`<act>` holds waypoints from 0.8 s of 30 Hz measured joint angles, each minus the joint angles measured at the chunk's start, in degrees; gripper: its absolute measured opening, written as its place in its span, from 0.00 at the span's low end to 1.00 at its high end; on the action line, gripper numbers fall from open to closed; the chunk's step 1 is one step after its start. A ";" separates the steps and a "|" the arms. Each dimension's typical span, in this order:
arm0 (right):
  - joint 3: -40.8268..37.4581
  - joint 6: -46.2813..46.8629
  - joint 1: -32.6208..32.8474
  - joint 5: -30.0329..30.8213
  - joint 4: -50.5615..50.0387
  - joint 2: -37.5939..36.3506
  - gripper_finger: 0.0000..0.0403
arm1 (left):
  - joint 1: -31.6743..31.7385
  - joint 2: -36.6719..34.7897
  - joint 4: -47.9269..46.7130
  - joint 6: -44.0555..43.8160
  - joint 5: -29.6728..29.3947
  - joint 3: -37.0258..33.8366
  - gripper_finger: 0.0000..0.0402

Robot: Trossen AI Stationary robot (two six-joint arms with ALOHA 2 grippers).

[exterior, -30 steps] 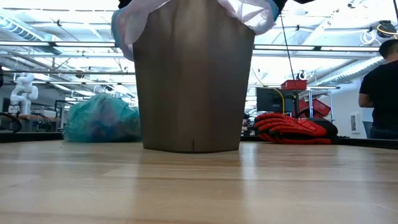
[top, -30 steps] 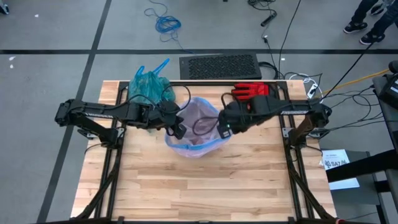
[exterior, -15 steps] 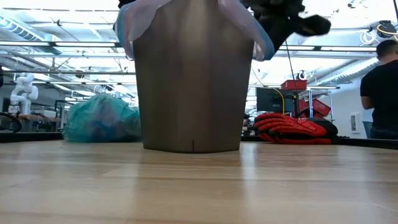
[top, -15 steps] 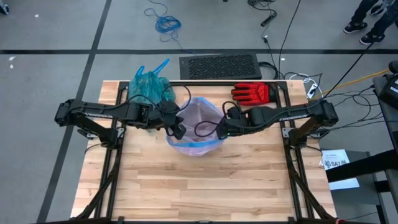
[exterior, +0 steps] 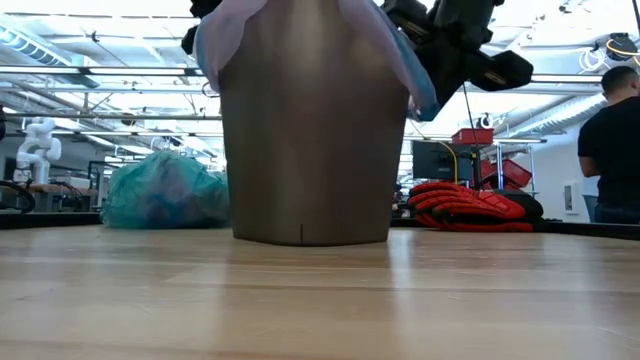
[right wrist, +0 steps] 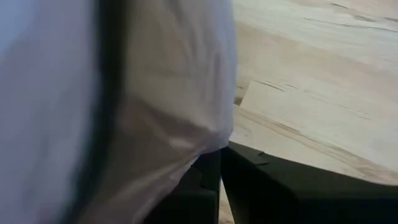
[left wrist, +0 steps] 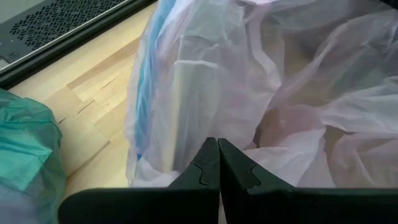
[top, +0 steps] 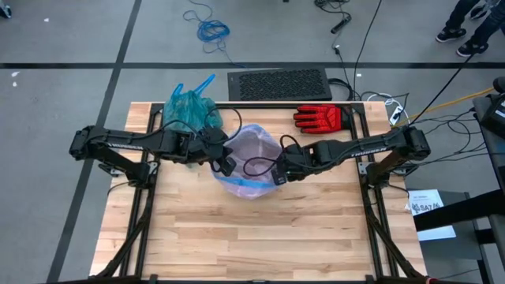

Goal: Place trash/remove bag and relplace
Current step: Insert the new pink trash bag into the trash bin

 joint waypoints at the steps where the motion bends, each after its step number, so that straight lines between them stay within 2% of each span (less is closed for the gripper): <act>1: -0.05 -0.19 0.00 -0.12 -0.02 -0.25 0.00 | 0.00 0.00 0.00 0.00 0.00 0.00 0.00; 9: -0.20 -0.41 0.02 -1.80 -1.86 -5.88 0.03 | 0.00 0.00 -0.04 -0.01 0.00 0.00 0.00; 18: -0.17 -4.17 -0.40 -1.33 -5.11 -18.62 0.29 | 0.00 -0.02 -0.04 1.38 0.00 0.00 0.00; 21: -0.17 -8.98 -1.72 0.25 -0.98 -22.66 0.36 | 0.00 0.00 0.02 2.34 0.04 0.00 0.00; 24: -0.12 -19.32 -4.91 2.30 8.41 -25.04 0.41 | 0.00 -0.02 0.08 2.96 0.49 0.00 0.00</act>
